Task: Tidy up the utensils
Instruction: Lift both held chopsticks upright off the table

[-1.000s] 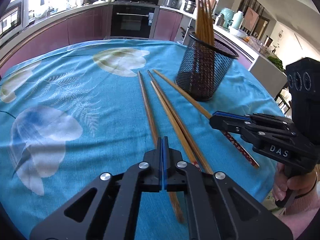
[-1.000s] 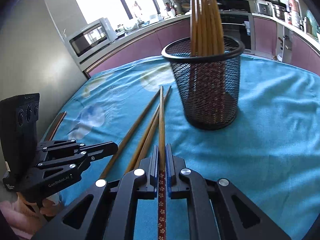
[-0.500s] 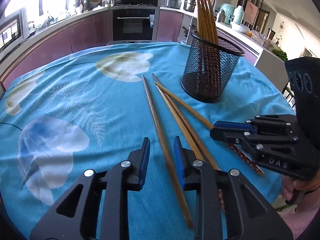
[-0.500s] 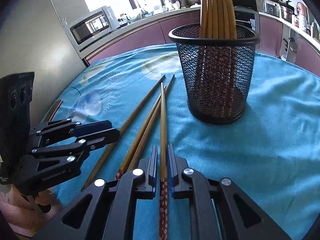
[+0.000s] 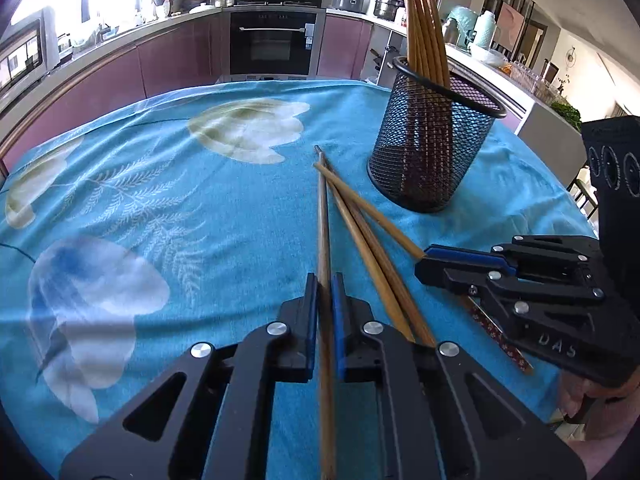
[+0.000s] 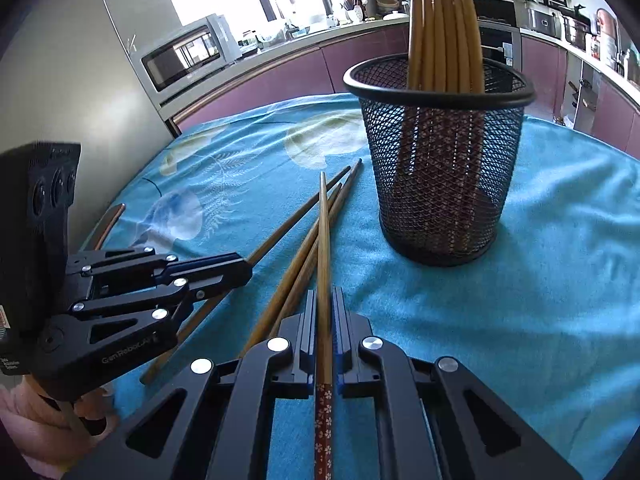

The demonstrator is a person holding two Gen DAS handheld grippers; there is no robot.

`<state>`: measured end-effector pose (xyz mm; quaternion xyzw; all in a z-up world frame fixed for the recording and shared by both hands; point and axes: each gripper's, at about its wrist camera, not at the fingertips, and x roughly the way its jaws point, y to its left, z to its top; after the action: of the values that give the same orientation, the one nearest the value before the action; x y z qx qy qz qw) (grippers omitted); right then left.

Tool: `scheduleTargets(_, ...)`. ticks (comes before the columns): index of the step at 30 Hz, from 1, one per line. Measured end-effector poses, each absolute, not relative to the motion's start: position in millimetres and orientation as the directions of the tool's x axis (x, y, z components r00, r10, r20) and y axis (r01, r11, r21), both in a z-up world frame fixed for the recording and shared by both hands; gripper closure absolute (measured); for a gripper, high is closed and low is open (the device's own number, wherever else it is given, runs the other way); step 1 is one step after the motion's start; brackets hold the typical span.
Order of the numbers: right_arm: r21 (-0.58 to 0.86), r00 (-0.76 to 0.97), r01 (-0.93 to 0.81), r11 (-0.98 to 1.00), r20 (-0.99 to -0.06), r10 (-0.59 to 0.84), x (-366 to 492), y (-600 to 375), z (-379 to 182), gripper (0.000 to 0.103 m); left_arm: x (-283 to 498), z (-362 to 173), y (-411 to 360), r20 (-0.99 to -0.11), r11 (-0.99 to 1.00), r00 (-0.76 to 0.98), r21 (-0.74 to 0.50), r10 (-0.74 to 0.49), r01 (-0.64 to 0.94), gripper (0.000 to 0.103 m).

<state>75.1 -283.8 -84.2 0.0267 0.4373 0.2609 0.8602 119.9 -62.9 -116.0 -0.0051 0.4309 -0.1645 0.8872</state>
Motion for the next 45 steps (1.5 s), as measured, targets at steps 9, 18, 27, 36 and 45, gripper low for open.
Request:
scheduleTargets(9, 0.290, 0.467, -0.439, 0.850, -0.735, 0.492, 66.3, -289.6, -81.9, 0.097, 91.7, -121.4, -60.9, -0.765, 0.922, 0.537, -0.193, -0.356, 0.337, 0.095)
scheduleTargets(18, 0.255, 0.464, -0.438, 0.862, -0.757, 0.460, 74.8, -278.9, -87.6, 0.093, 108.7, -119.2, -67.3, -0.772, 0.929, 0.546, -0.152, -0.325, 0.338, 0.075)
scheduleTargets(27, 0.237, 0.471, -0.449, 0.861, -0.756, 0.454, 76.6, -274.9, -85.9, 0.097, 130.2, -119.5, -76.7, -0.785, 0.931, 0.539, -0.127, -0.305, 0.341, 0.092)
scheduleTargets(36, 0.255, 0.509, -0.462, 0.849, -0.708, 0.490, 64.9, -288.3, -66.0, 0.097, 122.7, -111.7, -73.0, -0.766, 0.924, 0.543, -0.171, -0.343, 0.343, 0.096)
scheduleTargets(45, 0.269, 0.540, -0.465, 0.843, -0.669, 0.511, 54.3, -297.4, -51.2, 0.097, 108.4, -89.7, -70.8, -0.726, 0.909, 0.568, -0.201, -0.388, 0.364, 0.096)
